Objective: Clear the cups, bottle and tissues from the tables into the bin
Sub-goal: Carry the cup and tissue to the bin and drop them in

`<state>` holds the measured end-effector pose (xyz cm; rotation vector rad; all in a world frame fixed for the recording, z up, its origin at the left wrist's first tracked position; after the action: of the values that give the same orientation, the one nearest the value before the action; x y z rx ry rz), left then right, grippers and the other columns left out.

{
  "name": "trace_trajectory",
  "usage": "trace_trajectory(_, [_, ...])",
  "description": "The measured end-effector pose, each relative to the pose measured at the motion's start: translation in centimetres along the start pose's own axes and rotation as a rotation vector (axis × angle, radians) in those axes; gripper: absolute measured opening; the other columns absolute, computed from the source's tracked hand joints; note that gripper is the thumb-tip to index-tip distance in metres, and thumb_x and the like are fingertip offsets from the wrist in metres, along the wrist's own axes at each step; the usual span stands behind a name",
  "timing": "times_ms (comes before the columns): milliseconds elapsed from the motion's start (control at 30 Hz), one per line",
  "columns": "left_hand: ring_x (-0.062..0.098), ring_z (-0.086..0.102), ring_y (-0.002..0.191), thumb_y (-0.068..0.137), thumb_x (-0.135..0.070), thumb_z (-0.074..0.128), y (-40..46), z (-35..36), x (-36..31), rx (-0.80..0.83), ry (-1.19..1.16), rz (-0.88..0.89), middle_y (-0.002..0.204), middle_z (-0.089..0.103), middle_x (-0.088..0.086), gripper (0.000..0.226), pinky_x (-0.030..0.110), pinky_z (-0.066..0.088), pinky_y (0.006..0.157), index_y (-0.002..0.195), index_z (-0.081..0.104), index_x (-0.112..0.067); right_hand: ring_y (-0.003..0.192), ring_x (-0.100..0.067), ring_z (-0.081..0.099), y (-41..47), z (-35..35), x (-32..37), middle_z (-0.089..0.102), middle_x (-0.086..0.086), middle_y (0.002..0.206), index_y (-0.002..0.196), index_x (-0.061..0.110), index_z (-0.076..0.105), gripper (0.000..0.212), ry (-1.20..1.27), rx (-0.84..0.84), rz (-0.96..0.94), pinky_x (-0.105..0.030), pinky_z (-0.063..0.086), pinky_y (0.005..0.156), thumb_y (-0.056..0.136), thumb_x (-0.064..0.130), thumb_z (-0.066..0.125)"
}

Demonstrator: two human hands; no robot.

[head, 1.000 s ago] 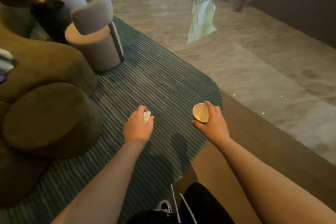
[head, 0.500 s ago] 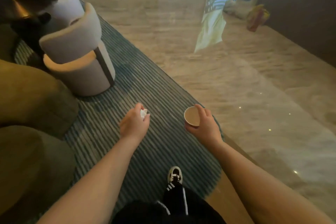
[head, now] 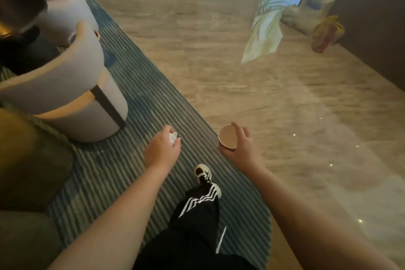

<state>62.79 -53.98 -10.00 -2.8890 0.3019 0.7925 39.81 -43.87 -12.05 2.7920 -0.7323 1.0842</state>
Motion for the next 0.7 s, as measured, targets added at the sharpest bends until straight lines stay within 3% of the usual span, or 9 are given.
trace_trajectory(167, [0.012,0.048,0.063,0.091,-0.034,0.054,14.0,2.1,-2.7,-0.016,-0.009,-0.064,0.084,0.057,-0.002,0.014,0.023,0.027,0.045,0.097,0.049,-0.023,0.113,-0.021,0.05,15.5,0.1,1.4,0.04,0.004,0.134,0.143,0.033,0.023,0.087,-0.042,0.064,-0.048,-0.042,0.049,0.09,0.074,0.048,0.072])
trace_trajectory(300, [0.022,0.056,0.073,0.091,-0.034,0.054,23.6,2.1,-5.0,-0.011,-0.039,-0.101,0.09,0.06,0.003,0.017,0.031,0.044,0.056,0.099,0.05,-0.02,0.111,-0.023,0.051,25.9,-0.7,3.9,0.04,0.005,0.131,0.142,0.033,0.025,0.087,-0.055,0.082,-0.102,-0.038,0.048,0.087,0.072,0.049,0.073])
trace_trajectory(367, [0.024,0.056,0.075,0.09,-0.034,0.055,27.6,1.1,-5.6,-0.031,-0.055,-0.126,0.09,0.06,0.004,0.017,0.032,0.044,0.059,0.099,0.051,-0.02,0.111,-0.022,0.051,30.4,-0.9,5.1,0.04,0.006,0.131,0.141,0.035,0.024,0.087,-0.052,0.1,-0.111,-0.035,0.047,0.084,0.071,0.05,0.073])
trace_trajectory(500, [0.024,0.055,0.074,0.09,-0.033,0.056,34.2,-1.0,-4.8,-0.076,-0.072,-0.178,0.086,0.059,0.003,0.016,0.03,0.035,0.055,0.098,0.051,-0.02,0.111,-0.021,0.051,38.6,-0.2,9.3,0.04,0.005,0.131,0.141,0.035,0.023,0.087,-0.086,0.127,-0.189,-0.031,0.044,0.078,0.072,0.05,0.073])
trace_trajectory(700, [0.022,0.056,0.077,0.088,-0.034,0.059,44.0,-2.1,-0.7,-0.142,-0.123,-0.284,0.088,0.059,0.001,0.015,0.036,0.048,0.064,0.095,0.049,-0.024,0.111,-0.023,0.052,51.1,4.5,16.2,0.041,0.002,0.132,0.142,0.032,0.025,0.084,-0.09,0.224,-0.333,-0.033,0.048,0.078,0.074,0.048,0.072])
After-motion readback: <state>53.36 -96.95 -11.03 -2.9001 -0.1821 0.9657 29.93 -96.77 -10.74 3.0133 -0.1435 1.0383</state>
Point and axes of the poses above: each hand's wrist, its own y-axis towards the middle knuckle, its own z-axis out of the palm, x = y × z, the point moved 9 cm from there along y, towards the middle knuckle
